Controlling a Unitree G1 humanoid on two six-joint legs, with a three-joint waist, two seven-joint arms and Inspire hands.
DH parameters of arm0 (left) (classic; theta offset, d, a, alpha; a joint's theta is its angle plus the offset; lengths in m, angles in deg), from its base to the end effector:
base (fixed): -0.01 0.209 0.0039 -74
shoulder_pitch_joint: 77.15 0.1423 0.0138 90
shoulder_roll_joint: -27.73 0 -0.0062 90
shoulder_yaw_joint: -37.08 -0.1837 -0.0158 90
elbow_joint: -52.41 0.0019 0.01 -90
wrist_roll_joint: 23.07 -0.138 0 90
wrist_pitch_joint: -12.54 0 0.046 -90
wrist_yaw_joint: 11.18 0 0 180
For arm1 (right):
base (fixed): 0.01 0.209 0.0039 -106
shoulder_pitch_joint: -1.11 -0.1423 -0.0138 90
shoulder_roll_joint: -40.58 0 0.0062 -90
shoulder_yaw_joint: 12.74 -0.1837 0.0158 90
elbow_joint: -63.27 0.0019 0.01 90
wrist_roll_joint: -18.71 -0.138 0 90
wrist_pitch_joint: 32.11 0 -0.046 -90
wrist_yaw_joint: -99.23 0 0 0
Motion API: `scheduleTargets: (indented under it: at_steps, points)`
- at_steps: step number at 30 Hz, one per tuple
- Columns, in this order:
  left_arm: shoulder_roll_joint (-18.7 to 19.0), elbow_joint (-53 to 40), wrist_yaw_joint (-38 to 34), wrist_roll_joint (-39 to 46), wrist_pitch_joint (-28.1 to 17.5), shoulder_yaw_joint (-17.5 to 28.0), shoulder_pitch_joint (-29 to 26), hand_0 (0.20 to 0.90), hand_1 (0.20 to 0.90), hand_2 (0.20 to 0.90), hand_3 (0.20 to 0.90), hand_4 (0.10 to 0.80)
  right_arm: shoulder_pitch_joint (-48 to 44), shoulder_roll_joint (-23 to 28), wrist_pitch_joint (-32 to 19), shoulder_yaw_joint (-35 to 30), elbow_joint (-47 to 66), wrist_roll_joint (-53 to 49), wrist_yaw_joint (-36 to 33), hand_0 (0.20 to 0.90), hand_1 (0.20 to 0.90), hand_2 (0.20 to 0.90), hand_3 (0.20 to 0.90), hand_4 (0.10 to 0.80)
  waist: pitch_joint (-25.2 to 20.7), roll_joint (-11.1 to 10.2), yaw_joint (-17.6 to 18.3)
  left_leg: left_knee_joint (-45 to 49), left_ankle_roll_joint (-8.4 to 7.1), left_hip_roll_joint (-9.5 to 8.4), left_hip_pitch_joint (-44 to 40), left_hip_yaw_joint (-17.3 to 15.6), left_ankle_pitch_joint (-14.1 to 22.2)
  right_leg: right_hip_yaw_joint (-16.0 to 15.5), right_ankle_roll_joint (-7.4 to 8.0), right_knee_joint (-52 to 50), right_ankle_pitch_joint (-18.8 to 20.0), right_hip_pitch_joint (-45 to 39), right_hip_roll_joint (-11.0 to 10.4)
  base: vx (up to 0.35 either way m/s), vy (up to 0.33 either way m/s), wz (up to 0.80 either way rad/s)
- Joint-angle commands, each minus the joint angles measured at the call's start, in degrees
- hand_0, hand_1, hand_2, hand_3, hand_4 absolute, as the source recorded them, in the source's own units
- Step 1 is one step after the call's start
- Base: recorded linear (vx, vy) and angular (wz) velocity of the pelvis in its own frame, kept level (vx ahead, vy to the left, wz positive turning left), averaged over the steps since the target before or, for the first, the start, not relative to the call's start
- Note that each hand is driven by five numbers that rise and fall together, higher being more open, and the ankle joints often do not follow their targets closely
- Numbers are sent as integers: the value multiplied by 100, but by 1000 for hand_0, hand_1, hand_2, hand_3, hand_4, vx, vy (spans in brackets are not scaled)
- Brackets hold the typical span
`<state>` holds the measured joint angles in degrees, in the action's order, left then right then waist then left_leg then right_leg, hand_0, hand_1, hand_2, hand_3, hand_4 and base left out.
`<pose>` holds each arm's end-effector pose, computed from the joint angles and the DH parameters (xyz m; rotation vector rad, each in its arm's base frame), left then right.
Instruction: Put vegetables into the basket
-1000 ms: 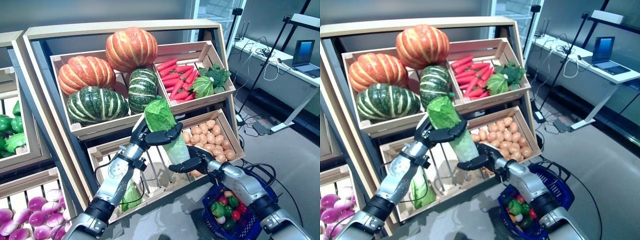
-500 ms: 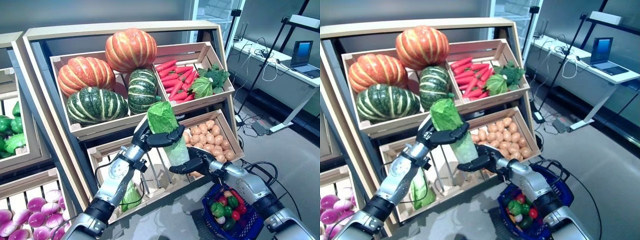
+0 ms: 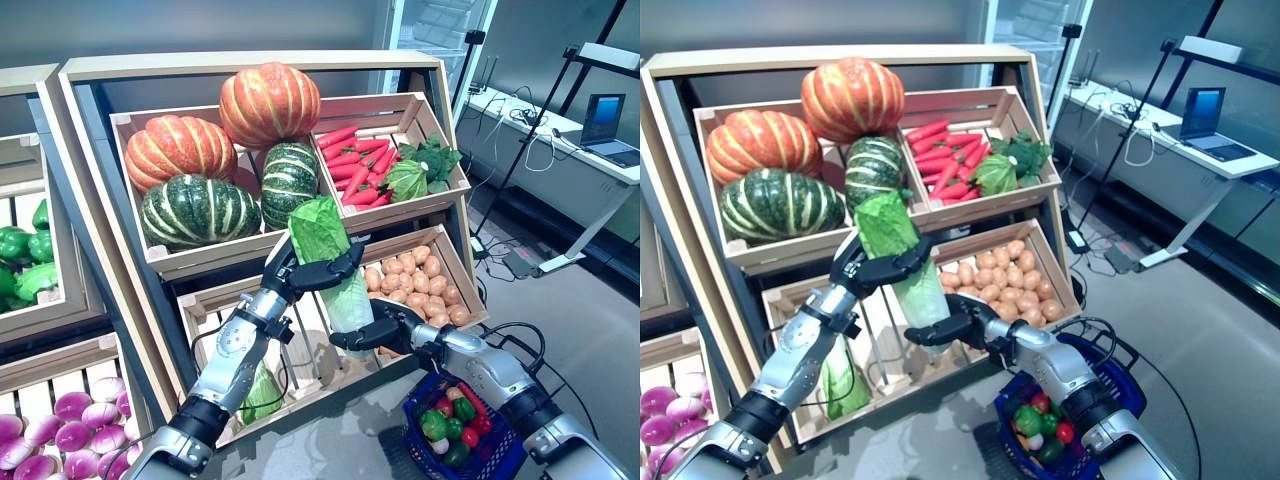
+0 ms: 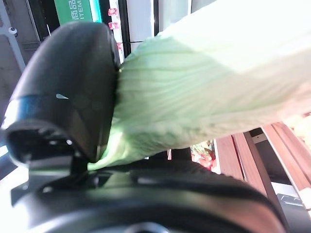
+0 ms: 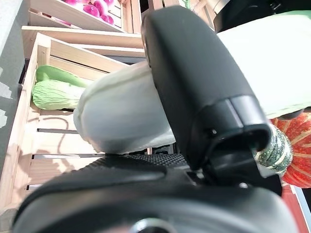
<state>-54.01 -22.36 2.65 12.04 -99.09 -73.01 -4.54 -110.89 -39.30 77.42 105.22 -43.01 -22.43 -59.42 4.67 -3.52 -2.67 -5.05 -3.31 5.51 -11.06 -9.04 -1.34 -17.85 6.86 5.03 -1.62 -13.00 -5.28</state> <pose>0.2526 0.1715 0.0712 -0.1142 -0.2760 -0.4891 0.2560 -0.1526 0.0441 0.1349 0.4727 0.7606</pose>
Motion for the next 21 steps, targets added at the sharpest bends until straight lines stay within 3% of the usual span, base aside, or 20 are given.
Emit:
scheduleTargets:
  at_steps: [1, 3, 4, 5, 12, 17, 21]
  points:
    - [-305, -160, 216, -104, -474, -593, -357, 300, 300, 300, 300, 400, -1113, -539, -714, -593, -192, -1044, -23, 300, 300, 300, 300, 400, -428, 79, -34, 5, 377, -339, 58, 18, 701, -4, -382, -3, -133, 181, 100, 0, 0, 0]
    - [-270, -159, 206, -153, -401, -580, -317, 300, 300, 300, 300, 400, -1077, -472, -769, -654, -174, -1052, -119, 300, 300, 300, 300, 400, -425, 84, -21, 5, 380, -337, 62, 0, 699, 10, -381, -3, -130, 191, 103, 0, 0, 0]
    - [-262, -153, 223, -150, -343, -573, -310, 413, 413, 413, 413, 475, -1057, -448, -786, -682, -181, -1062, -134, 300, 300, 300, 300, 400, -419, 87, -17, 5, 383, -336, 63, -4, 698, 15, -382, -3, -128, 194, 103, 0, 0, 0]
    - [-255, -146, 261, -143, -255, -567, -304, 900, 900, 900, 900, 800, -1041, -428, -794, -708, -190, -1054, -178, 300, 300, 300, 300, 400, -415, 90, -14, 5, 384, -336, 62, -8, 697, 19, -382, -3, -126, 196, 104, 0, 0, 0]
    - [77, -18, 232, -486, -205, -292, -21, 900, 900, 900, 900, 800, -539, 34, -919, -1147, -414, -864, -190, 300, 300, 300, 300, 400, -374, 122, 30, 5, 384, -331, 58, -61, 695, 52, -352, -3, -103, 215, 104, 0, 0, 0]
    - [598, 185, 258, -667, -226, 259, 230, 900, 900, 900, 900, 800, 275, 433, -1154, -1707, -761, -928, -210, 300, 300, 300, 300, 400, -337, 138, 87, 5, 375, -308, 57, -150, 687, 76, -329, -3, -73, 239, 97, 0, 0, 0]
    - [801, 359, 229, -831, -212, 511, 345, 900, 900, 900, 900, 800, 731, 464, -1338, -2057, -1120, -924, -274, 300, 300, 300, 300, 400, -311, 162, 123, 5, 375, -297, 73, -196, 672, 103, -324, -3, -55, 268, 99, -3, -3, -6]
